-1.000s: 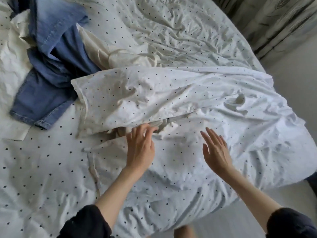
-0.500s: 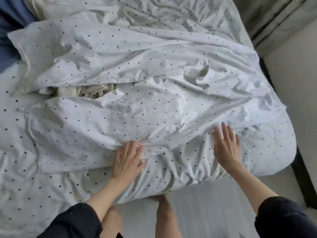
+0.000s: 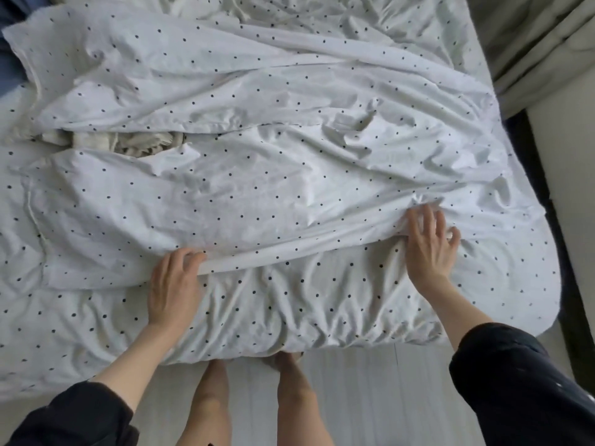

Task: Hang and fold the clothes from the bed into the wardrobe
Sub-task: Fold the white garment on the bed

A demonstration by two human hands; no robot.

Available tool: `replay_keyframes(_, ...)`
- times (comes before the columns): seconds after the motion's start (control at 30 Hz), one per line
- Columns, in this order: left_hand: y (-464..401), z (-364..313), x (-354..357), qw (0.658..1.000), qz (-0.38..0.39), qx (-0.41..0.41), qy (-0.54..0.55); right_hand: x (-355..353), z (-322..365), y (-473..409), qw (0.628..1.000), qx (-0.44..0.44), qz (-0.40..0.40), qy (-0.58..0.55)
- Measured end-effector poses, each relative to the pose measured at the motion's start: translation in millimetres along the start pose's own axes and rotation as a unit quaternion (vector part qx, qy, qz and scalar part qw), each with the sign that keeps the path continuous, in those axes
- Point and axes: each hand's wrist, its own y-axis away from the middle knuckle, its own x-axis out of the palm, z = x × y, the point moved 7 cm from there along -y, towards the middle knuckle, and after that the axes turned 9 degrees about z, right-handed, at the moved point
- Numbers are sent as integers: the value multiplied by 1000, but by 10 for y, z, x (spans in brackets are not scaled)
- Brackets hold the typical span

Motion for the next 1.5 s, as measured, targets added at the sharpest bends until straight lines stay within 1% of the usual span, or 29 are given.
replay_keyframes(0.07, 21, 87, -121, 998, -11, -51, 19, -39, -97, 7, 1000, 0, -7, -27)
replay_keyframes(0.13, 7, 145, -301, 996, -35, -79, 28, -111, -222, 21, 997, 15, -34, -63)
replay_keyframes(0.2, -62, 166, -512, 993, -69, -88, 37, -261, -317, 38, 993, 34, -65, -91)
replay_keyframes(0.33, -422, 153, -972, 986, -131, -98, 37, -717, -399, -41, 991, 40, -96, -87)
replay_keyframes(0.4, -672, 163, -1200, 978, -147, -125, 75, -958, -429, -125, 987, 43, -117, -104)
replay_keyframes(0.5, -1068, 156, -1493, 962, -174, -159, 140, -1283, -438, -291, 970, 64, -152, -178)
replay_keyframes(0.63, -1571, 215, -1732, 947, -209, -174, 170, -1587, -438, -521, 942, 95, -171, -271)
replay_keyframes(0.87, -2405, 297, -2001, 944, -227, -148, 187, -2052, -349, -1041, 930, 86, -204, -294)
replay_keyframes(1.1, -3070, 399, -2019, 951, -206, -162, 165, -2291, -128, -1713, 932, 82, -178, -306)
replay_keyframes(1.27, -3348, 490, -1870, 956, -188, -187, 122, -2234, 44, -2158, 947, 71, -140, -279)
replay_keyframes(1.4, -3452, 575, -1731, 958, -174, -207, 93, -2163, 157, -2373, 949, 76, -145, -271)
replay_keyframes(1.5, -3532, 632, -1591, 961, -142, -226, 73, -2000, 235, -2556, 956, 69, -102, -268)
